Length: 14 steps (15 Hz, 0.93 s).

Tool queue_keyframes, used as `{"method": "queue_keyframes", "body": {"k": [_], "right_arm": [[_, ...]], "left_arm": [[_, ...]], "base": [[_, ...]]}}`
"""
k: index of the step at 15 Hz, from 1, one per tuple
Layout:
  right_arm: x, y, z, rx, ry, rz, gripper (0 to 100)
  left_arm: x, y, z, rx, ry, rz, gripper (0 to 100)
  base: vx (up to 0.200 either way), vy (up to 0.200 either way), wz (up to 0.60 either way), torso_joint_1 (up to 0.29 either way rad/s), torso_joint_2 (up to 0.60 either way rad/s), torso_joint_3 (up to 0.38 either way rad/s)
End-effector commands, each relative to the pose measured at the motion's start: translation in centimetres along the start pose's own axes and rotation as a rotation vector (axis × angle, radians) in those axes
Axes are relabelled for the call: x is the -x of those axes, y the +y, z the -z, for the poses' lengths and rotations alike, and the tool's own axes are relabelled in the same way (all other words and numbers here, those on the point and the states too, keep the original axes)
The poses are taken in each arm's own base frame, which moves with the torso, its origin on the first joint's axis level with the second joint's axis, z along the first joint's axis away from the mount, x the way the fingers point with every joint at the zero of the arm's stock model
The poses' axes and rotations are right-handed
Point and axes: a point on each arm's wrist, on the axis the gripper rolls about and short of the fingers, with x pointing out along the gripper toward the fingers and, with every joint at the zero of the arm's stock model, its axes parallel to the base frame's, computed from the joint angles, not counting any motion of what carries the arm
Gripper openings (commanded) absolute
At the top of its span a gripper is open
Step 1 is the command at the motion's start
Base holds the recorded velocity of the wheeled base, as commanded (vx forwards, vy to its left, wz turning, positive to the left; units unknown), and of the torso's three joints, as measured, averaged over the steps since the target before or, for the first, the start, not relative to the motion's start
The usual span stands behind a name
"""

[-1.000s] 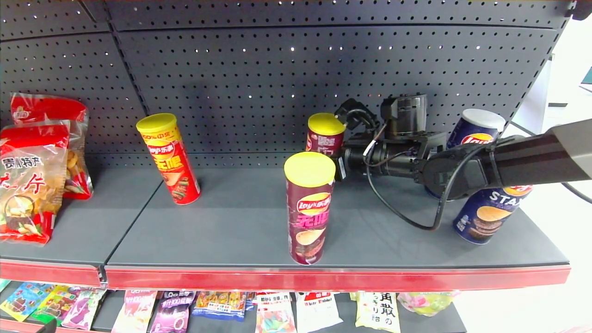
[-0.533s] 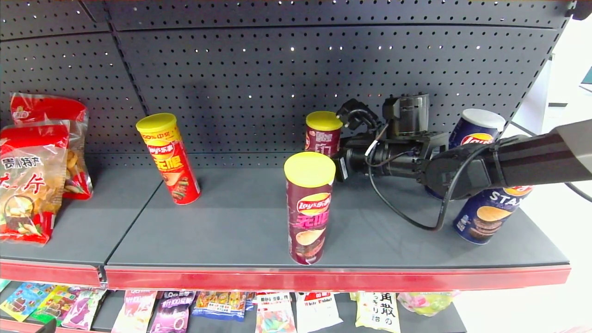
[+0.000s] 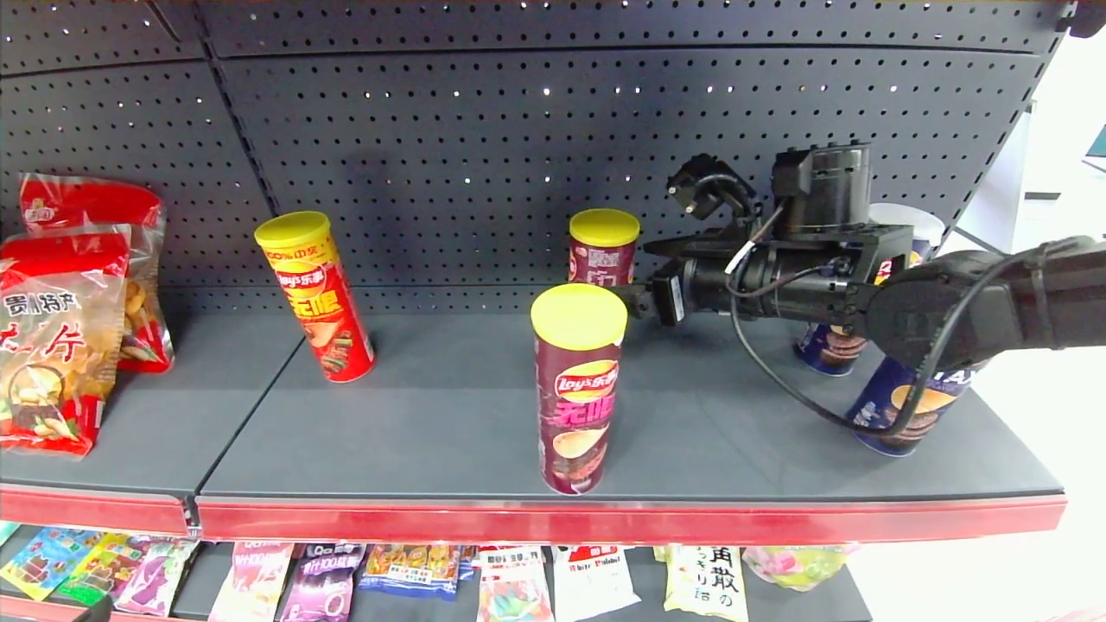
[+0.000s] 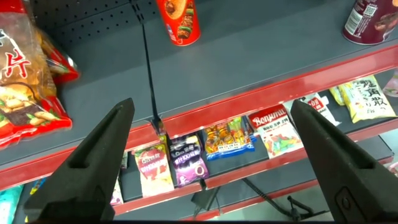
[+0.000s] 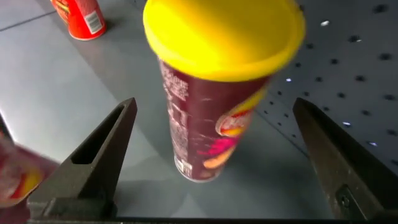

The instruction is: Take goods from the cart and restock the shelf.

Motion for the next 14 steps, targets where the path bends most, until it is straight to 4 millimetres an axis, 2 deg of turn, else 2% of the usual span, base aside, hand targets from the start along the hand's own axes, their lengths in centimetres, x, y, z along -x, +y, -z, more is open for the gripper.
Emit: {"method": "queue_keyframes", "body": {"k": [1,5,7,8,10,14], "right_arm": [[2.3,0.1,-1.1,0.008,-0.03,0.014,100],[5.5,0.5,-1.5,0.009,-0.041,0.035,100],[6.3,0.5,-1.5,0.008,-0.037,0.064,100],[7.5,0.7,-1.5,0.008,-0.039,0.083,100],[8.5,1.0,-1.6,0.008,-0.046,0.087,100],[11.8,1.9,-2.2,0.02,-0.088,0.102,100]], "left_arm": [[-0.2,0.1,-0.4,-0.001,0.007,0.002,100],[-0.5,0.1,-0.8,-0.001,0.013,0.017,100],[-0.6,0.1,-0.7,-0.003,0.018,0.022,100],[-0.8,0.1,-1.1,-0.003,0.02,0.041,100],[-1.0,0.1,-1.1,-0.004,0.025,0.048,100],[-1.4,0.1,-1.2,-0.011,0.042,0.071,100]], "base": [[0.0,0.0,0.0,0.0,0.0,0.0],[0.0,0.0,0.0,0.0,0.0,0.0],[0.0,0.0,0.0,0.0,0.0,0.0],[0.0,0.0,0.0,0.0,0.0,0.0],[0.0,0.0,0.0,0.0,0.0,0.0],[0.0,0.0,0.0,0.0,0.0,0.0]]}}
